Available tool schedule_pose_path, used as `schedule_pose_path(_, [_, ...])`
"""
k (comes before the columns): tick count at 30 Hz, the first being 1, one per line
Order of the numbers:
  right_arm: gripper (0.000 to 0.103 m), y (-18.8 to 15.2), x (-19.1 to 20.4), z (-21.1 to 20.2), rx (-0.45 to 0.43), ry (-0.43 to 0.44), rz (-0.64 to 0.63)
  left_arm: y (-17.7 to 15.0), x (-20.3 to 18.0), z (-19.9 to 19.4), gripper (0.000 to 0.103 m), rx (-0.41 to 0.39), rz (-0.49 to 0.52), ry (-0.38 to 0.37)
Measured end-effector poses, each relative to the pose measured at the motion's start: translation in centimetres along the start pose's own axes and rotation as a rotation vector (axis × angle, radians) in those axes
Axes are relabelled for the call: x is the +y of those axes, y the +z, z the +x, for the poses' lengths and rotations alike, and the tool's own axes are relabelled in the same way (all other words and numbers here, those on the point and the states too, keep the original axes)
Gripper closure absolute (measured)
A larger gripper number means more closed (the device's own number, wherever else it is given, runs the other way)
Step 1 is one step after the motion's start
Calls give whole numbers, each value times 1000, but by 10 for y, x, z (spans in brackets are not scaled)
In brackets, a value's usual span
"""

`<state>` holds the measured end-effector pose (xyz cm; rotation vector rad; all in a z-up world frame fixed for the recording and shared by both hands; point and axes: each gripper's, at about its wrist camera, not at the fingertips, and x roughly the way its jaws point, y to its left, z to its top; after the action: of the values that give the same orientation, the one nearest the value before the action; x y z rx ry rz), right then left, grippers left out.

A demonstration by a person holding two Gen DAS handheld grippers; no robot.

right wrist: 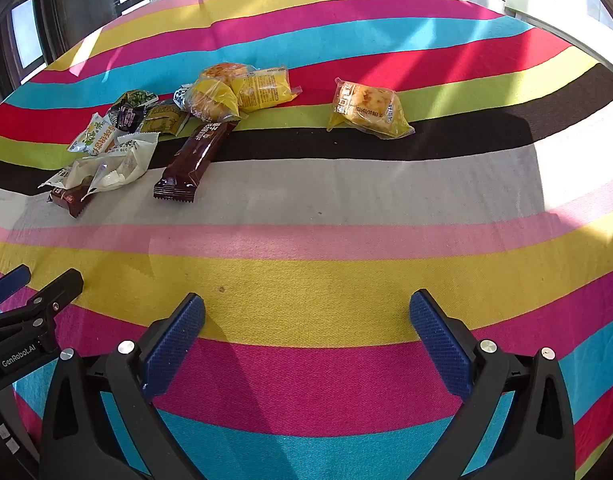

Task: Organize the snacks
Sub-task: 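Grasp the brown chocolate bar with the right tool while the left tool approaches the white pastry packet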

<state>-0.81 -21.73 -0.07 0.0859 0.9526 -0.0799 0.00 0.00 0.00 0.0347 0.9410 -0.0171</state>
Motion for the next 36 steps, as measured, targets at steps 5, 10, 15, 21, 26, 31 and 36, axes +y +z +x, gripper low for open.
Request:
schedule_pose_path(5, [4,0,0,0,0,0,0,0,0,0,1,0,-1,-1])
schedule_pose_path(10, [4,-1,1,-1,0,0,0,0,0,0,1,1,0,0])
schedule_pose_path(15, [4,-1,2,-1,30,19,-31,0,0,0,1,2,0,0])
schedule_pose_path(21, [4,7,5,3,72,40,-66,0,1,0,1,2,1,-3])
schedule_pose_path(26, [4,29,27,18,90,66,-91,-2,4,-3,1,18,28,-23])
schedule_pose_path(31, [5,54,56,37,92,71,-121,-4,4,-4,1,29,63,-46])
schedule_pose_path(36, [5,82,77,58,86,73,-128,-3,10,-4,1,40,73,-53])
